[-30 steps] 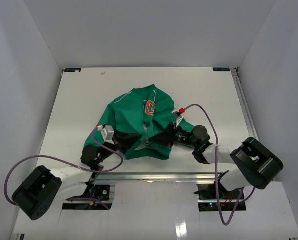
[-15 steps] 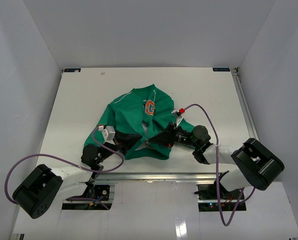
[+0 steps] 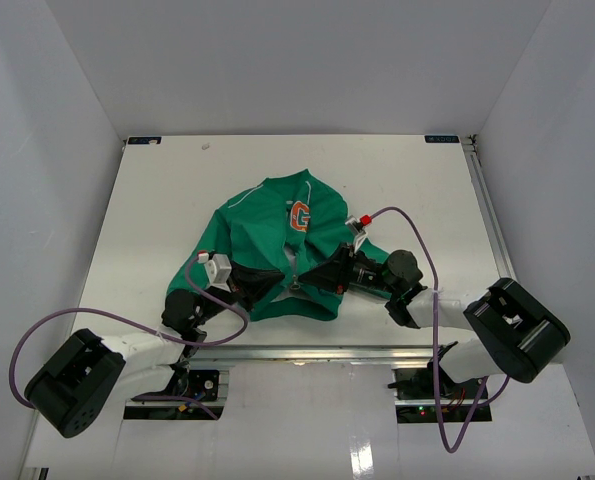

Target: Zip up the jacket

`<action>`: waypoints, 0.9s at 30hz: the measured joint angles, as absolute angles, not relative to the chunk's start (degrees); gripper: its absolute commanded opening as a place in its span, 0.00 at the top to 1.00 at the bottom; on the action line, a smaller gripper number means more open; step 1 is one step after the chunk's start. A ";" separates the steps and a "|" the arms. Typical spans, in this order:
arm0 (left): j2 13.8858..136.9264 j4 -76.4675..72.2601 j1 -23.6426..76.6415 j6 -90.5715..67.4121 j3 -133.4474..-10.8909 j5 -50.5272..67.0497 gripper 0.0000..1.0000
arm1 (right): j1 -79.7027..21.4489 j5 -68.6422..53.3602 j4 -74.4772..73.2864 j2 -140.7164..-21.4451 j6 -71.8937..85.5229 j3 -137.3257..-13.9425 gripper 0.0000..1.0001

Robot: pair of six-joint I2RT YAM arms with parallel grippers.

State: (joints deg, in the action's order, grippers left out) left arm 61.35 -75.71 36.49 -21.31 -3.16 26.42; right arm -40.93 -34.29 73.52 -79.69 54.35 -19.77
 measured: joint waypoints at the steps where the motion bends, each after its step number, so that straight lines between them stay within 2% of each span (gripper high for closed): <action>1: 61.34 -75.72 36.49 -21.22 -3.16 26.61 1.00 | -40.86 -34.31 73.52 -79.65 54.48 -19.77 0.92; 16: 62.00 -75.96 36.45 -21.45 -3.16 30.70 1.00 | -40.20 -36.32 73.49 -79.42 54.55 -19.75 0.92; 20: 61.71 -75.96 36.42 -22.19 -3.16 31.34 0.72 | -40.11 -37.08 73.49 -79.42 54.12 -19.75 0.92; 21: 61.47 -75.95 36.42 -22.41 -3.16 31.60 0.68 | -40.10 -37.26 73.49 -79.42 53.96 -19.75 0.92; 27: 59.78 -75.92 36.47 -24.23 -3.16 33.17 0.56 | -39.95 -37.34 73.60 -79.61 53.37 -19.75 0.92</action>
State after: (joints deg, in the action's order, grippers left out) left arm 59.78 -75.92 36.47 -24.23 -3.16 33.17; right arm -39.95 -37.34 73.60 -79.61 53.37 -19.75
